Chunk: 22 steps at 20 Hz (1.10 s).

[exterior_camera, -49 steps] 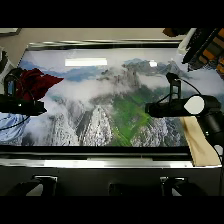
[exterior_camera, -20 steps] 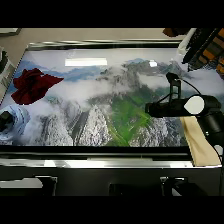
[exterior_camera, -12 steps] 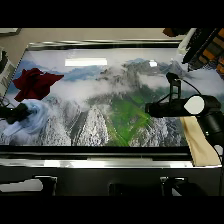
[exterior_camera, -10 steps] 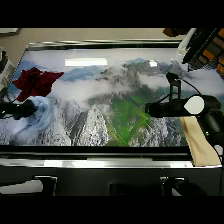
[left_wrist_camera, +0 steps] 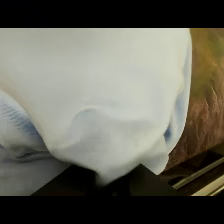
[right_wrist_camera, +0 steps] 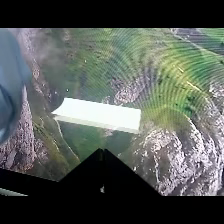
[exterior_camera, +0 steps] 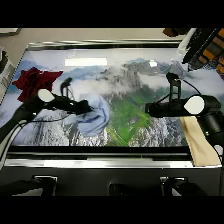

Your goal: Fold the clothes and pants, and hang the long-sleeved shirts on hangers.

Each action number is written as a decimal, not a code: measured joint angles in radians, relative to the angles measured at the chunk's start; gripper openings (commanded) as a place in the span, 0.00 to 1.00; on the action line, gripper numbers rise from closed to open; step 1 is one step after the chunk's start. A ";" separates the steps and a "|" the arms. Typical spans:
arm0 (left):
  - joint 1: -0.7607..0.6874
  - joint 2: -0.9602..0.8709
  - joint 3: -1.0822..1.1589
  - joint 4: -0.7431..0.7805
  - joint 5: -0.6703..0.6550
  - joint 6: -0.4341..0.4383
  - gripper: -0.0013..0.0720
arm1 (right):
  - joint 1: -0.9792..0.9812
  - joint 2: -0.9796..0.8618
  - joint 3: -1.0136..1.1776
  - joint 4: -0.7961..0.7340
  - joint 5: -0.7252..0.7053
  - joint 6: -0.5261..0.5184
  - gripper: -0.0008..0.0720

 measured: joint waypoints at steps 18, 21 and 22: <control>0.372 0.340 -0.338 0.101 -0.132 -0.092 1.00 | 0.000 0.000 0.000 0.000 -0.017 0.000 0.06; 0.414 0.351 -0.447 0.029 -0.079 -0.045 1.00 | 0.000 0.000 0.000 0.013 -0.019 0.000 0.06; 0.420 0.344 -0.475 0.006 -0.055 -0.032 1.00 | 0.000 0.000 0.000 0.023 -0.022 0.000 0.06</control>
